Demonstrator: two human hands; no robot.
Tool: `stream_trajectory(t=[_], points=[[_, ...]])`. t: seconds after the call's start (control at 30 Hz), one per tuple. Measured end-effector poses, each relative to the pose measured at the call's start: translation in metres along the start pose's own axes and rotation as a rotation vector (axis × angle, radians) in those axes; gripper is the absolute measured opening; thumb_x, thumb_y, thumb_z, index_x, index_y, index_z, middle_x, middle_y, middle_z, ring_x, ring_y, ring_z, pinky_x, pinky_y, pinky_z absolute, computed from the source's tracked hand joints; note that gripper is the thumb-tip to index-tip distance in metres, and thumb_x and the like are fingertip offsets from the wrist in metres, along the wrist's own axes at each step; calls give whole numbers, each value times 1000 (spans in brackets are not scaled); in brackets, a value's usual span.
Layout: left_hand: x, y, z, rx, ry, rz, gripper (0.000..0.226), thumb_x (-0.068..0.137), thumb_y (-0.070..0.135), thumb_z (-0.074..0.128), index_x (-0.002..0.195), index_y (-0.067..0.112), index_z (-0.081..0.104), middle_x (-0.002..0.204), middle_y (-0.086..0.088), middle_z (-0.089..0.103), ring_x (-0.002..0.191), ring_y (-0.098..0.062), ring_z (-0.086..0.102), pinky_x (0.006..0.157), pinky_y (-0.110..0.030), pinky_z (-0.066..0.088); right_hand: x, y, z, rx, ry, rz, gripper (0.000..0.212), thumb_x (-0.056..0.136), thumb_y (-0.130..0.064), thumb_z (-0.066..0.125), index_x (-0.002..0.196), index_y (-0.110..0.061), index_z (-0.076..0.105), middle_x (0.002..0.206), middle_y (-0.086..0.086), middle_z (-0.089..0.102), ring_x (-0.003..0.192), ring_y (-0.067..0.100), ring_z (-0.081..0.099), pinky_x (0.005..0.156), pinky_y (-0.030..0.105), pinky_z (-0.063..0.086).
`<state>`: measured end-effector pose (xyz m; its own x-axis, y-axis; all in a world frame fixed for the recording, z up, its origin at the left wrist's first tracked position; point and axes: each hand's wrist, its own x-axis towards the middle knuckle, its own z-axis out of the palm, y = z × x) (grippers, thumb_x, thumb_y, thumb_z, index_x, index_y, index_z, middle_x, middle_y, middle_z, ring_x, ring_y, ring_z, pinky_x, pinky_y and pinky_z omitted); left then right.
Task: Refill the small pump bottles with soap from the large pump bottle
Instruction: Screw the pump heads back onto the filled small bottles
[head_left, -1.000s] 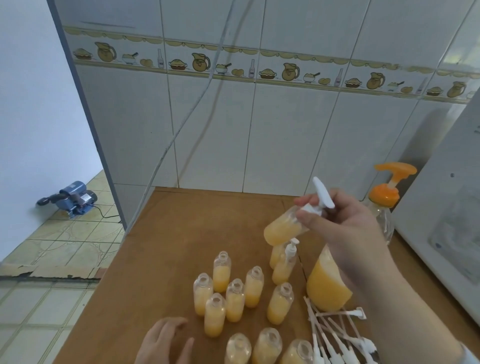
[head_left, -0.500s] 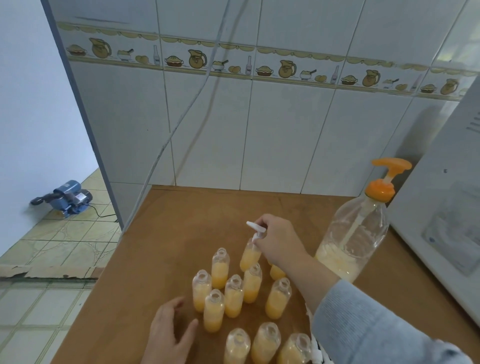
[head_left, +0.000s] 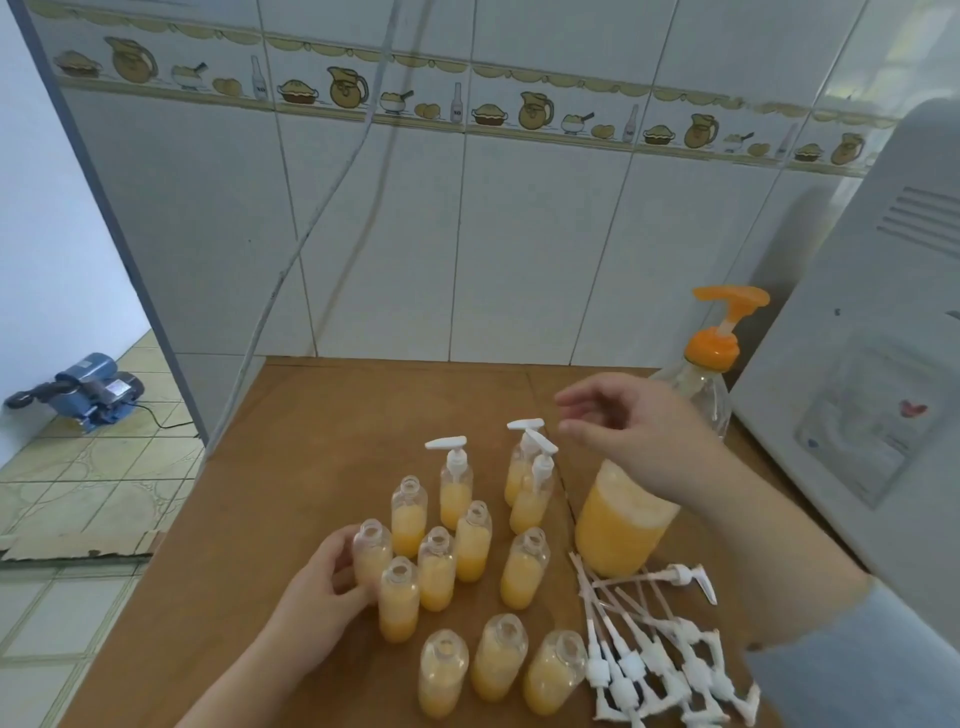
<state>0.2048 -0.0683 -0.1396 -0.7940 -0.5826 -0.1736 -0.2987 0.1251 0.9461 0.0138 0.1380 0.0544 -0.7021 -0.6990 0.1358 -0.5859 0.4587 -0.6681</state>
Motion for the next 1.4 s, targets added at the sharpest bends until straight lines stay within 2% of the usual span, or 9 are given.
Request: stream_trajectory(t=[0.13,0.23,0.37,0.53,0.73,0.93,1.07,1.2,1.4], points=[[1,1,-3,-11,-31,-1,48,80,0,70,113,29,51,109,8,64,100,-3,62,76,-15,47,-43,25,-19,-9,61,135,9,83,-26,69,86,-34,65,81,-12,65,77,1,61,66,15,46],[-2,2,-1,37,0,37,45,82,3,69,107,34,50,106,12,63,95,3,61,75,-12,45,-76,56,6,-203,-191,350,8,84,-31,68,78,-33,63,78,-11,64,68,0,59,56,14,44],[-5,-3,0,99,106,109,40,83,8,68,107,36,52,108,11,63,102,-7,60,83,-22,46,-102,90,63,-352,-400,546,10,87,-41,59,86,-32,56,88,-14,57,89,3,59,81,17,47],[-15,1,1,-31,324,165,28,84,13,68,99,34,56,100,5,65,96,-13,62,76,-22,47,-113,100,113,-434,-255,542,23,87,-49,49,81,-31,38,104,-5,49,89,9,49,81,20,42],[-35,15,1,-215,442,178,22,77,23,68,94,34,61,100,-3,66,89,-12,63,65,-6,48,-112,99,129,-498,-71,533,36,88,-57,44,107,-27,47,123,-5,51,112,9,53,85,21,41],[-52,41,4,-211,449,271,29,71,56,73,95,57,57,100,23,65,85,3,61,73,-14,49,-104,104,113,-228,-131,710,26,77,-44,64,86,-20,60,84,-7,59,84,7,59,66,17,40],[-56,46,1,-198,436,313,47,58,68,65,103,56,56,106,20,66,95,-1,62,82,-26,50,-100,97,79,120,-103,861,33,58,-30,82,77,-6,69,76,4,64,77,15,61,61,24,41],[-58,59,2,-152,422,346,41,70,53,75,98,69,51,109,26,62,100,9,57,84,-23,47,-108,74,32,221,-148,713,24,63,-25,86,77,-11,72,69,2,69,64,13,61,59,21,41],[-64,72,7,-21,427,397,65,68,27,71,92,80,43,107,25,60,100,28,45,79,7,33,-112,4,2,243,-7,110,34,64,-23,84,85,-46,69,76,-14,69,72,-1,65,67,6,46]])
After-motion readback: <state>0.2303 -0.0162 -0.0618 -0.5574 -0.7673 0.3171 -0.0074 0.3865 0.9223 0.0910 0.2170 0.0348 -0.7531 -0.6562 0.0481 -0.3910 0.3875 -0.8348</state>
